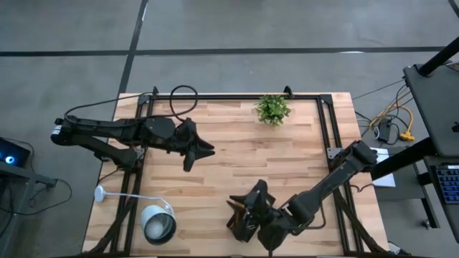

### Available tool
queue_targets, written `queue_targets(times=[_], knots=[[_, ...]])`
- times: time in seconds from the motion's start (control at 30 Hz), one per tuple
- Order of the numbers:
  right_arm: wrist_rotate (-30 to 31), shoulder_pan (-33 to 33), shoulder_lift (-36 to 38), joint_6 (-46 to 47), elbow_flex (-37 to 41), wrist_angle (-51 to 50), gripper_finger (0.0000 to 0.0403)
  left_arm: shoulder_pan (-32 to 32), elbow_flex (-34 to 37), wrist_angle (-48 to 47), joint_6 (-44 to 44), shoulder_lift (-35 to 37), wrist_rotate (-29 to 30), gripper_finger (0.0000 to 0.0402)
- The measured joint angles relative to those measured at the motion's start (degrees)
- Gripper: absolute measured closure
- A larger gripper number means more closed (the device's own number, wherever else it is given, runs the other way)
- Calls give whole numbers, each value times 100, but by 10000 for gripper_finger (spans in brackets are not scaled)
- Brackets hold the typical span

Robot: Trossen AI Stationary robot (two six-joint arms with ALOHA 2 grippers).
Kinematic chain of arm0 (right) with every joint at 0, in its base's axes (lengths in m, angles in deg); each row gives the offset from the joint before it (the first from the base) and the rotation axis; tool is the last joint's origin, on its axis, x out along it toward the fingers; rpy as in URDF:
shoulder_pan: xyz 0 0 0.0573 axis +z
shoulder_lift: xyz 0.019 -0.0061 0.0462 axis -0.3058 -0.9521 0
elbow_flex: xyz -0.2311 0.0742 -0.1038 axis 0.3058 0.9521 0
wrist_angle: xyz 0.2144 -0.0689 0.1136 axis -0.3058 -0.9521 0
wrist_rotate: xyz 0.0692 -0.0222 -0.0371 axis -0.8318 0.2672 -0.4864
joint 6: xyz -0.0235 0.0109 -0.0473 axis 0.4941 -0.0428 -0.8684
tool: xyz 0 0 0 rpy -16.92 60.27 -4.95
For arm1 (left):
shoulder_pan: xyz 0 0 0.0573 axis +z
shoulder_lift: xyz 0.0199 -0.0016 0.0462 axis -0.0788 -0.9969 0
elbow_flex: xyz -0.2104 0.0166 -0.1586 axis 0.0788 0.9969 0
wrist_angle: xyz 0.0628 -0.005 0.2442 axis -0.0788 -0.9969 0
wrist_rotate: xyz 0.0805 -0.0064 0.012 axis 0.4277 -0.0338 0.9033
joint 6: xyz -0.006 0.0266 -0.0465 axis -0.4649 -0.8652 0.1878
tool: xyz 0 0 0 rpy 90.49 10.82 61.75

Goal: Pick and place office supplies into organizer
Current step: Return to Home Position

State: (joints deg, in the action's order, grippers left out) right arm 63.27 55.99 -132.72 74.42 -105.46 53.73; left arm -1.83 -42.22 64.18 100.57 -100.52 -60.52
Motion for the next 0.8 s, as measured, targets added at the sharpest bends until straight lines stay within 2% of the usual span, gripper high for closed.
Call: queue_targets(times=[0.1,0.17,0.23,0.33,0.37,0.47,0.53,0.6,0.7,0.8], knots=[[5,-16,189,39,33,-300,378,-2,4,32,-430,9,10,371],[21,-23,292,110,36,-477,389,-9,32,131,-728,18,9,391],[-6,-40,319,104,44,-543,394,-13,91,323,-821,67,78,392],[30,-48,389,14,61,-791,394,-24,109,418,-937,180,503,394],[3,-49,448,-65,61,-911,394,-23,109,395,-1011,231,506,394],[-197,-21,673,-655,59,-1475,394,-18,109,74,-1395,376,38,394],[-222,20,759,-116,59,-1697,394,-54,109,-135,-1317,421,-27,394],[38,53,797,467,63,-1886,394,-101,121,-161,-1248,444,-20,394],[344,103,872,-91,63,-1933,394,-148,254,226,-1568,450,191,394],[163,87,1025,20,96,-2370,394,-172,689,1130,-1986,470,138,394]])
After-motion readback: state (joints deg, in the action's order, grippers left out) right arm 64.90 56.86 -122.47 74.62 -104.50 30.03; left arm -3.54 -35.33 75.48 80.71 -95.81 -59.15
